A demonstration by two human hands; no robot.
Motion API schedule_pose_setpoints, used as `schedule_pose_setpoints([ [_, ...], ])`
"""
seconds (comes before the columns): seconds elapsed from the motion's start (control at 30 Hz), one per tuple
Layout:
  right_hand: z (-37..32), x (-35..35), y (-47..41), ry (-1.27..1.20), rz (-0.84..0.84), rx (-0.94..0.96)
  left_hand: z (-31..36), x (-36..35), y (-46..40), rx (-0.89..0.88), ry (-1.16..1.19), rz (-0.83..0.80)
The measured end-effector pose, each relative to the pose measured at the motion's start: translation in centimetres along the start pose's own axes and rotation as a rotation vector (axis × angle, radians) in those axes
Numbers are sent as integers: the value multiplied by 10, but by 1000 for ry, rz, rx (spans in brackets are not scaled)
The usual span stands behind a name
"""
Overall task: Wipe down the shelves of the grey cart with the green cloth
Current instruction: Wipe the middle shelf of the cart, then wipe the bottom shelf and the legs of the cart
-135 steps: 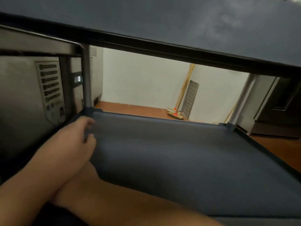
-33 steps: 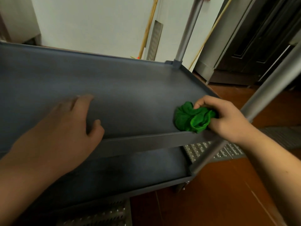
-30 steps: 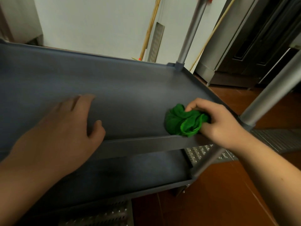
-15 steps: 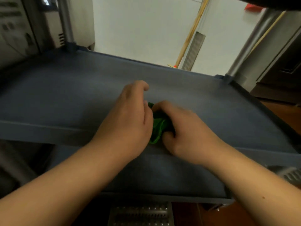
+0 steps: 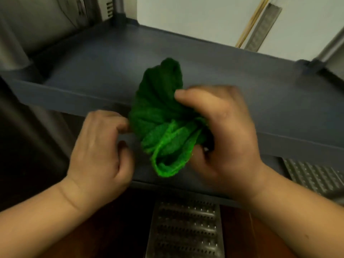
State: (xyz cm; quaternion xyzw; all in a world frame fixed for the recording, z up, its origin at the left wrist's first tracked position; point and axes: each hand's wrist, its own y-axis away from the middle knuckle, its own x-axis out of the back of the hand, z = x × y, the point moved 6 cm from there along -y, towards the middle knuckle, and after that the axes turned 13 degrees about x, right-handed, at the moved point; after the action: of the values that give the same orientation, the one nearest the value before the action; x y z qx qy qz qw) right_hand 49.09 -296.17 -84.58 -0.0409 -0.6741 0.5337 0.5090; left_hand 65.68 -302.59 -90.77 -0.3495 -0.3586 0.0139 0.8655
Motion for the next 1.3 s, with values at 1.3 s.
schedule_pose_setpoints([
  [1.3, 169, 42, 459, 389, -840, -1507, 49, -312, 97, 276, -84, -916],
])
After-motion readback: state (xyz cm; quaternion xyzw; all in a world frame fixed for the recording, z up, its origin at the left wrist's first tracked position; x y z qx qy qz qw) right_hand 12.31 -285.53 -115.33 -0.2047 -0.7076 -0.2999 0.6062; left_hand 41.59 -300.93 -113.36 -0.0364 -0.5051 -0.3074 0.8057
